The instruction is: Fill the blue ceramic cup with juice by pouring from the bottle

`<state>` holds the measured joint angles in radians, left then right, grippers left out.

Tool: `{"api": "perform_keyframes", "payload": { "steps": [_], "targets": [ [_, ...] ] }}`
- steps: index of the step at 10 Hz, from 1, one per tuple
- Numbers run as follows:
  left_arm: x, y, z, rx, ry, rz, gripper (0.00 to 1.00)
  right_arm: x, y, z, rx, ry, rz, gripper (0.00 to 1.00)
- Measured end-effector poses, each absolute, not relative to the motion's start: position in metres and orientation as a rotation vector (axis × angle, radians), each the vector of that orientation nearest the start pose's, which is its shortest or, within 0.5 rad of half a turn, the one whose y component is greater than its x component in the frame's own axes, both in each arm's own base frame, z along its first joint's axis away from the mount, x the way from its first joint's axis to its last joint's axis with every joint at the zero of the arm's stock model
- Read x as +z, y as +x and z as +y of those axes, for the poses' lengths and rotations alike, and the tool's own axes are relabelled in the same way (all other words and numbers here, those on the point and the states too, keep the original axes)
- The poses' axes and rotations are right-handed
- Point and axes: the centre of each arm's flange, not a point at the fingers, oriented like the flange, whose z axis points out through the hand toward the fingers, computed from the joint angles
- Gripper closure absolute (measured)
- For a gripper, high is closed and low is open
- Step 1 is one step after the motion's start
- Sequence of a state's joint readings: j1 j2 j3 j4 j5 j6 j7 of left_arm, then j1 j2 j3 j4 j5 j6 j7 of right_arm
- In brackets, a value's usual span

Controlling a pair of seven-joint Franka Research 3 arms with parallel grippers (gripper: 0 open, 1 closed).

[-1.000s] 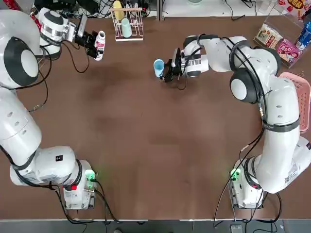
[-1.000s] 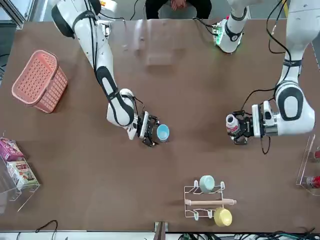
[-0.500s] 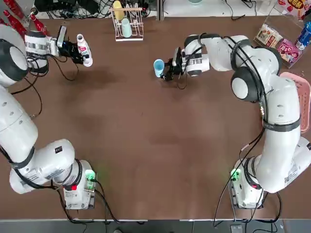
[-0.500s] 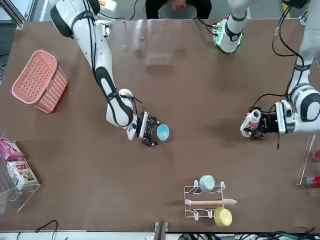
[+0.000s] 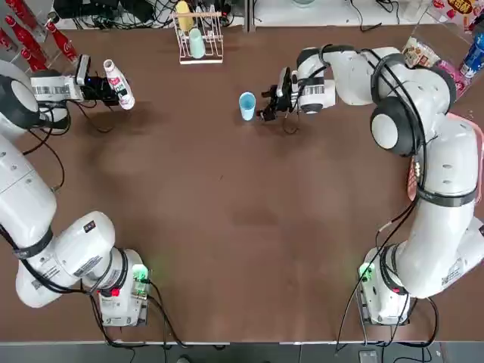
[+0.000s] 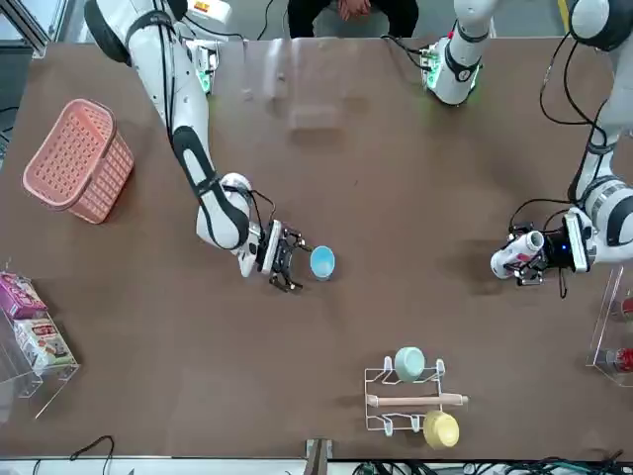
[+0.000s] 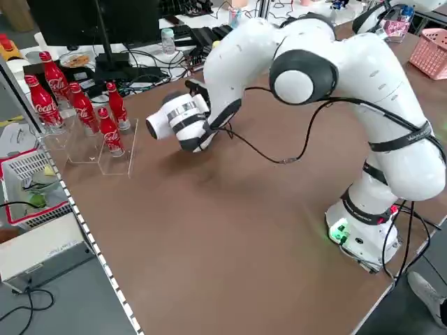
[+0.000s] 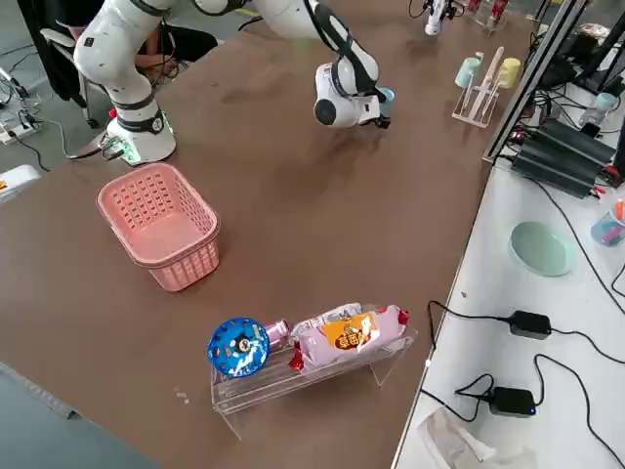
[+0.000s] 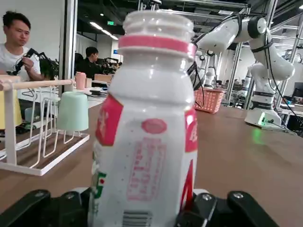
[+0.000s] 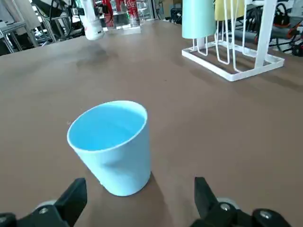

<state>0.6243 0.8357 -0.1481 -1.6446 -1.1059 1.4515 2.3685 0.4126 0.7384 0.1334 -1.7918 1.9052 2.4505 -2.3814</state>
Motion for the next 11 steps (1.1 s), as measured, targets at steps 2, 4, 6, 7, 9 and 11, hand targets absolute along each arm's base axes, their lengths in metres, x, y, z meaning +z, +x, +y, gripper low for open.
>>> {"api": "perform_keyframes", "payload": {
  "steps": [2,4,6,7,9,11],
  "targets": [
    [0.135,0.578,0.194,1.138,1.390,-1.094,0.55,0.161,0.564,0.299,-1.059,-1.855,-1.215,0.00],
    [0.118,0.576,0.190,1.136,1.380,-1.076,0.53,0.197,0.584,0.244,-1.108,-1.911,-1.322,0.00],
    [0.109,0.572,0.195,1.154,1.378,-1.071,0.52,0.238,0.612,0.175,-1.090,-1.988,-1.474,0.00],
    [0.107,0.571,0.199,1.167,1.379,-1.076,0.52,0.258,0.625,0.144,-1.021,-2.046,-1.521,0.00],
    [0.106,0.571,0.204,1.170,1.371,-1.118,0.52,0.294,0.655,0.093,-0.852,-2.235,-1.534,0.00],
    [0.100,0.570,0.205,1.165,1.367,-1.130,0.49,0.333,0.681,0.057,-0.712,-2.455,-1.347,0.00]
  ]
}}
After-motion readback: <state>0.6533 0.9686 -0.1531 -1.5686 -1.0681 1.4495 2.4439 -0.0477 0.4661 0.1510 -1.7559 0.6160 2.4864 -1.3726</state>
